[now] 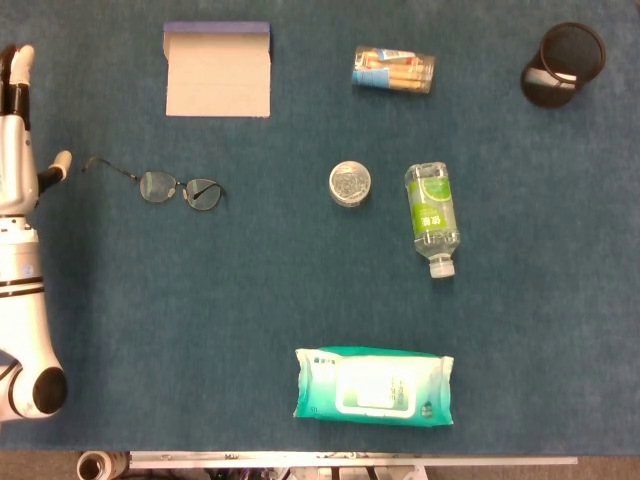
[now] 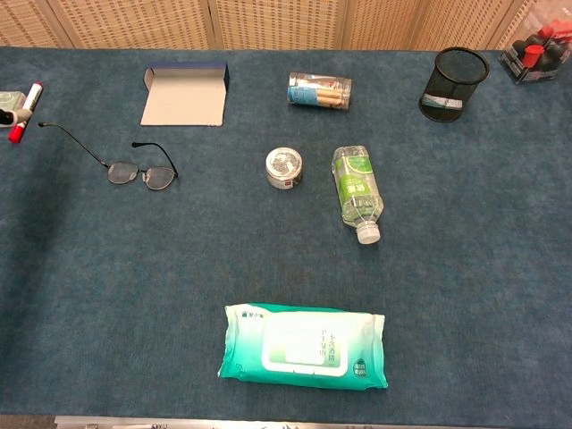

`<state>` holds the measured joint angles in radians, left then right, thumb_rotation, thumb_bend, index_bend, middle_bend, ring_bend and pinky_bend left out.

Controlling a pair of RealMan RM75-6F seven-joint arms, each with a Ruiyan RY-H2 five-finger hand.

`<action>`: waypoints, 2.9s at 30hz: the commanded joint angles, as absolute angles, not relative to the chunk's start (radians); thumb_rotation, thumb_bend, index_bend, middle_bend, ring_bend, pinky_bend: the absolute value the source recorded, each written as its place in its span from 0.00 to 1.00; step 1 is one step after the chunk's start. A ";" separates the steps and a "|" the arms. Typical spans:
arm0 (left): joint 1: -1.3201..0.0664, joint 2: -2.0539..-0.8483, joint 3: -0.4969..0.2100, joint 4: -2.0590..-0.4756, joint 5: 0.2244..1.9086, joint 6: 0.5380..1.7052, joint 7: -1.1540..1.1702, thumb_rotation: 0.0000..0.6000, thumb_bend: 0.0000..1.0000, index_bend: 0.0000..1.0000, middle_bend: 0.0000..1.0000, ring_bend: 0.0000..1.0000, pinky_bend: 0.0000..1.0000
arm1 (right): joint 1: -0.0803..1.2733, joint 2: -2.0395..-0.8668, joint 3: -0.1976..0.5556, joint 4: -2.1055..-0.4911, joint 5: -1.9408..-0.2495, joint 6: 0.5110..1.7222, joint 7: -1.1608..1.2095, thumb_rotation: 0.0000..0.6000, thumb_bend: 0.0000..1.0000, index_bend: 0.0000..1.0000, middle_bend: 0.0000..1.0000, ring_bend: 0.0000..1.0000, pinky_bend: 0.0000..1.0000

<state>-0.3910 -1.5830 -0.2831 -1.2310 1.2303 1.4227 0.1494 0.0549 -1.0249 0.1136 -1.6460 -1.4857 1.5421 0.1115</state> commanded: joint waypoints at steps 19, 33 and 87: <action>-0.437 -1.686 -0.276 -1.107 1.266 1.391 0.082 1.00 0.05 0.00 0.06 0.08 0.14 | 0.053 -1.019 0.118 -1.645 -1.480 1.544 0.125 1.00 0.41 0.57 0.47 0.33 0.30; -0.435 -1.678 -0.282 -1.114 1.264 1.391 0.079 1.00 0.05 0.00 0.06 0.08 0.14 | 0.052 -1.019 0.118 -1.646 -1.484 1.547 0.124 1.00 0.41 0.57 0.47 0.33 0.30; -0.431 -1.660 -0.201 -1.136 1.349 1.307 -0.213 1.00 0.00 0.00 0.06 0.08 0.14 | 0.051 -1.021 0.118 -1.646 -1.483 1.548 0.120 1.00 0.41 0.57 0.47 0.33 0.30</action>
